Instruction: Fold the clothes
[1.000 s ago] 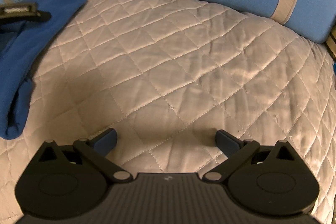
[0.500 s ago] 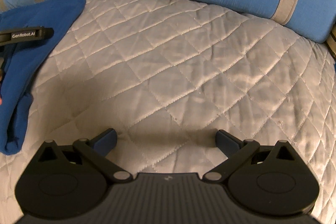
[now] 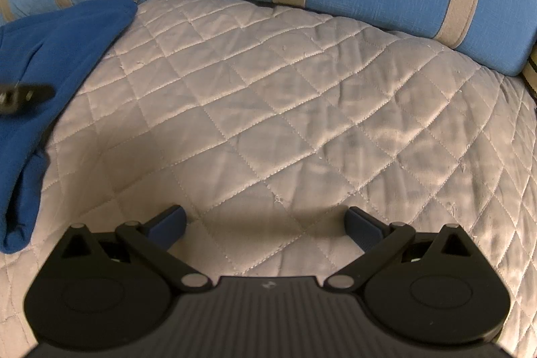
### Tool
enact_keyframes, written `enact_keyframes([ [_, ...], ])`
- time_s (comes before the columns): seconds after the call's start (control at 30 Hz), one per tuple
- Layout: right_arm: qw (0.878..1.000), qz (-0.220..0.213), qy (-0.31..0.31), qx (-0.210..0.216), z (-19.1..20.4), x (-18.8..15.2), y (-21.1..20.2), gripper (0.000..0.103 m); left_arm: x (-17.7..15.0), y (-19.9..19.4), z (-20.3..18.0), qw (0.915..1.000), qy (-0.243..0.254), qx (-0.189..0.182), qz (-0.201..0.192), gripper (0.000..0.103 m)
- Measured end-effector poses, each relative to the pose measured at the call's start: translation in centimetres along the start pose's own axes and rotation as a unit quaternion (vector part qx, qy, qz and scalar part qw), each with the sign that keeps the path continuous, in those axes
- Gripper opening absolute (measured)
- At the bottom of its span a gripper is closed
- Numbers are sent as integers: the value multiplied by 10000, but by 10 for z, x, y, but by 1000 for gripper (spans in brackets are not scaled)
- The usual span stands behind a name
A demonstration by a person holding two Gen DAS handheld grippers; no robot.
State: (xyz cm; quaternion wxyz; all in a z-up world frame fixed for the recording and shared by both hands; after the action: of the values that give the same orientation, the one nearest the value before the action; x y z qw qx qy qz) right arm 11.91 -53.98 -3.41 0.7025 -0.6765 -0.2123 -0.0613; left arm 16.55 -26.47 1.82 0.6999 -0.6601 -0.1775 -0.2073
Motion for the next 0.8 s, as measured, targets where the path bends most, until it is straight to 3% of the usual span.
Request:
enact_keyframes([
  [0.1,10000,-12,17,1,0,-1,0,103,-12,-7,2,9999,-99,-85,110,103],
  [0.43,10000,-55,32,23,-1,-3,2,103,-38,-32,-8,9996,235,-63,145,103],
  [0.8,10000,-38,50,58,-4,-13,-5,103,-69,-50,-26,9983,494,175,248,103],
])
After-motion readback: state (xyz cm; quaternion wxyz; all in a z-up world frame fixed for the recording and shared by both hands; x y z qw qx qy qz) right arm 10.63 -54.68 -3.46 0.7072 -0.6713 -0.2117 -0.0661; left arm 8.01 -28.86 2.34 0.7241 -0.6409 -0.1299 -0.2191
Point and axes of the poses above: each gripper's, at about its wrist camera, not at the fingertips, and y roughly the way its jaws point, z to its left, x to its top, the point moved 3 cm from there along y, roughly the way its jaws point, and after that the axes turned 10 degrees about z, right-handed, at the moved point
